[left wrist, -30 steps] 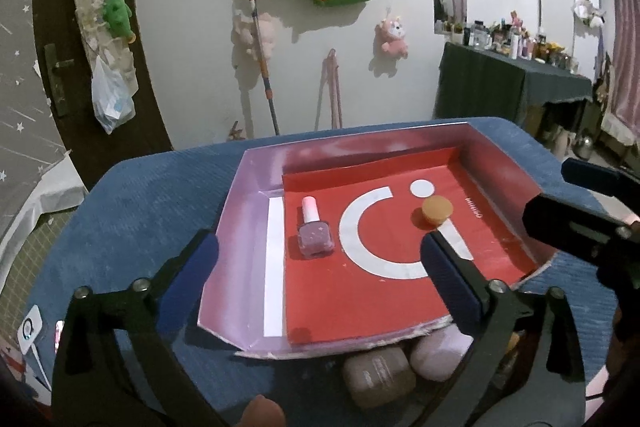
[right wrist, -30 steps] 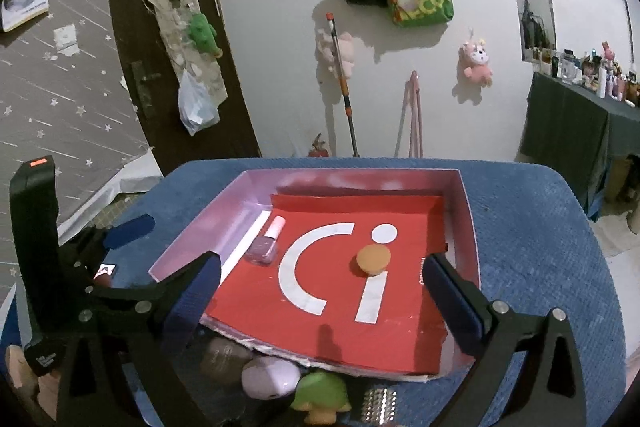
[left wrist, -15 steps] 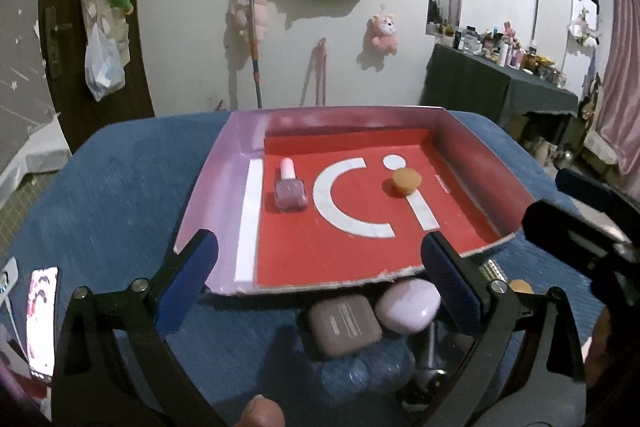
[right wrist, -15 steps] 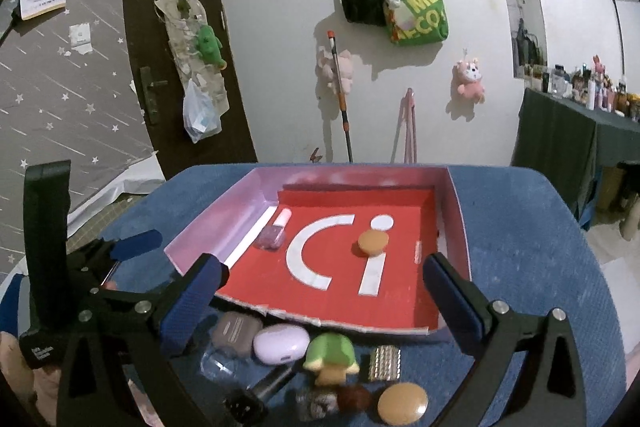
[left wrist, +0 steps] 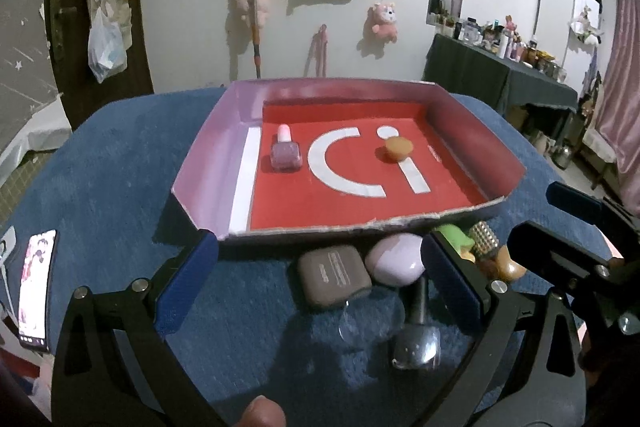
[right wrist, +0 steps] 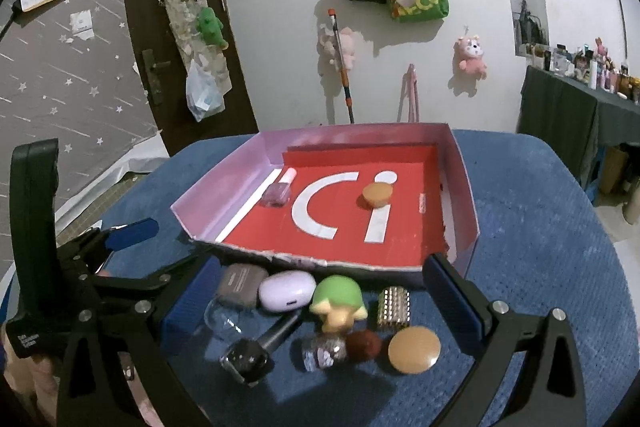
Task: Organize rigid objects
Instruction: 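Withdraw both grippers from the box back toward the remaining objects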
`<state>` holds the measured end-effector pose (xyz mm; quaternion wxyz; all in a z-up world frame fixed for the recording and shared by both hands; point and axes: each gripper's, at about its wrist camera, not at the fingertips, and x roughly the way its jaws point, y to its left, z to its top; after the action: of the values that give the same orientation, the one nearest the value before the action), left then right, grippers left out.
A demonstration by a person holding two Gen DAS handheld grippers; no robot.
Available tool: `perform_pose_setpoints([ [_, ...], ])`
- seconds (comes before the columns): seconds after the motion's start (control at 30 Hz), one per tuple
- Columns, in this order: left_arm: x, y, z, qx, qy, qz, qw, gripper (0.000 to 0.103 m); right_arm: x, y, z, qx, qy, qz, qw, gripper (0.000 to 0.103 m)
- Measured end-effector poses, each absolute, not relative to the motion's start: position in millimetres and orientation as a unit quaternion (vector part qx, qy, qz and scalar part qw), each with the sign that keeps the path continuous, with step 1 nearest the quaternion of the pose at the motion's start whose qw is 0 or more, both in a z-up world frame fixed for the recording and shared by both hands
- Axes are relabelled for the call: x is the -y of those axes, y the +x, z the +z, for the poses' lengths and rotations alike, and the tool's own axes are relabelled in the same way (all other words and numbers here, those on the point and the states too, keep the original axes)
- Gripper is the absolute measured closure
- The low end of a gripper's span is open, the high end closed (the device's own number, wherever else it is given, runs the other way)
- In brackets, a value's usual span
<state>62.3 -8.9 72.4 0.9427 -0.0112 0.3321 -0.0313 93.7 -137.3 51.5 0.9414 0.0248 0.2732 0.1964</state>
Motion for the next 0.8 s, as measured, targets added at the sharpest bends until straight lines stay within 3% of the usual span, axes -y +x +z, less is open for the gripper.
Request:
perform_pose_setpoints([
  [0.8, 11.0, 33.3, 45.2, -0.357, -0.011, -0.017, 0.934, 0.000, 147.9, 61.5, 30.1, -0.273, 0.035, 0.177, 0.945, 0.000],
])
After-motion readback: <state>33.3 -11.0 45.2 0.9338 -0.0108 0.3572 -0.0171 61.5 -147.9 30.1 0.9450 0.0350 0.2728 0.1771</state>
